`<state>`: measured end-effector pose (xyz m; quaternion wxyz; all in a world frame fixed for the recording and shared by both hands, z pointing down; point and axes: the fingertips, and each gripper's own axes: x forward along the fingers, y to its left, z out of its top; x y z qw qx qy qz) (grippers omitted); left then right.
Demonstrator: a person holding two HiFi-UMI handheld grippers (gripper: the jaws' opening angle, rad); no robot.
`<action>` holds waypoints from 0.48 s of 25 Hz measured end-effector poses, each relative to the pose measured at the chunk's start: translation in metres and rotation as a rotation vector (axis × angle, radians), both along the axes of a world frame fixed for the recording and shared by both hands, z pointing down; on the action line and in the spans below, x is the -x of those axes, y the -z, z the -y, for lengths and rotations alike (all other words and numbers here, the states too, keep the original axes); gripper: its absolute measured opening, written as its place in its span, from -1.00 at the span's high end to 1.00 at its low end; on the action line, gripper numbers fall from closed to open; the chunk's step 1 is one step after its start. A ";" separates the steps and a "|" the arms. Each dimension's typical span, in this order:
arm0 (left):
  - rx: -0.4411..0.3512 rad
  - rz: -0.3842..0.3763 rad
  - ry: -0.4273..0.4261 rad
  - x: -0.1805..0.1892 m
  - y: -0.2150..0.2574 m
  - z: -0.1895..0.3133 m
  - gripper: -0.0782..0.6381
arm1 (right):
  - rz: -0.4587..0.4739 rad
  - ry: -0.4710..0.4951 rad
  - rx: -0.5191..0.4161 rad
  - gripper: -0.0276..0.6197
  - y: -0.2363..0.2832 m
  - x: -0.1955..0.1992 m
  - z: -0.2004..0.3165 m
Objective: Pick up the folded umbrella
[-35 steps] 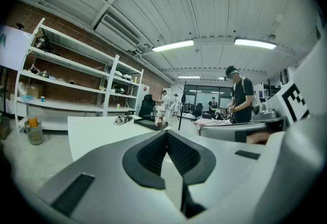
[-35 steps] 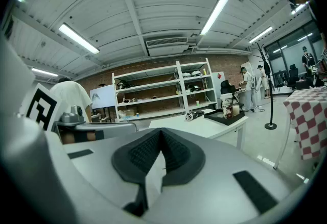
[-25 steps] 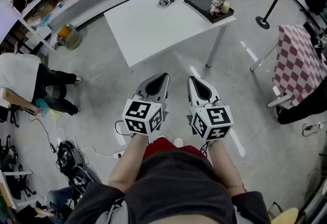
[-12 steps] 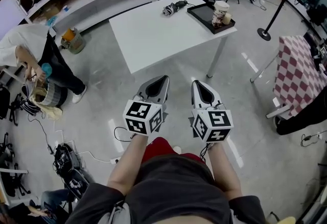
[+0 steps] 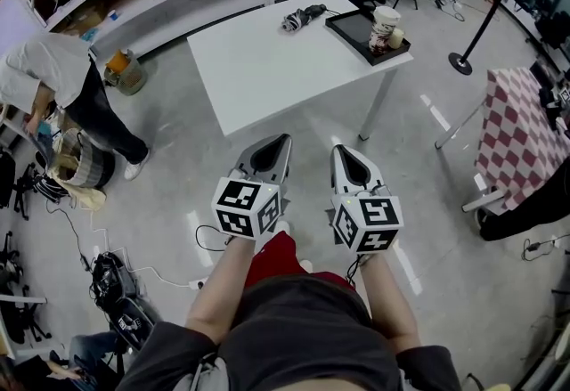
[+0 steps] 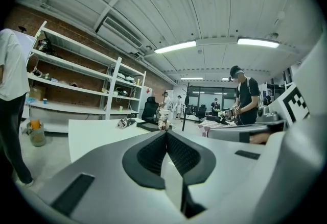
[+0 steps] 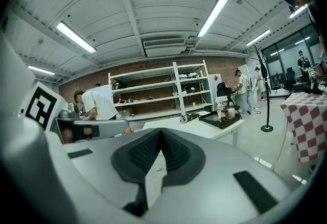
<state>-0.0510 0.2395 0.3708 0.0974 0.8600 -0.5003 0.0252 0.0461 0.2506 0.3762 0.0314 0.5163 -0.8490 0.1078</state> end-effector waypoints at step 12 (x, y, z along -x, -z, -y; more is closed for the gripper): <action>0.015 0.002 0.001 0.006 -0.008 0.075 0.74 | -0.023 -0.023 0.025 0.86 -0.010 -0.001 0.072</action>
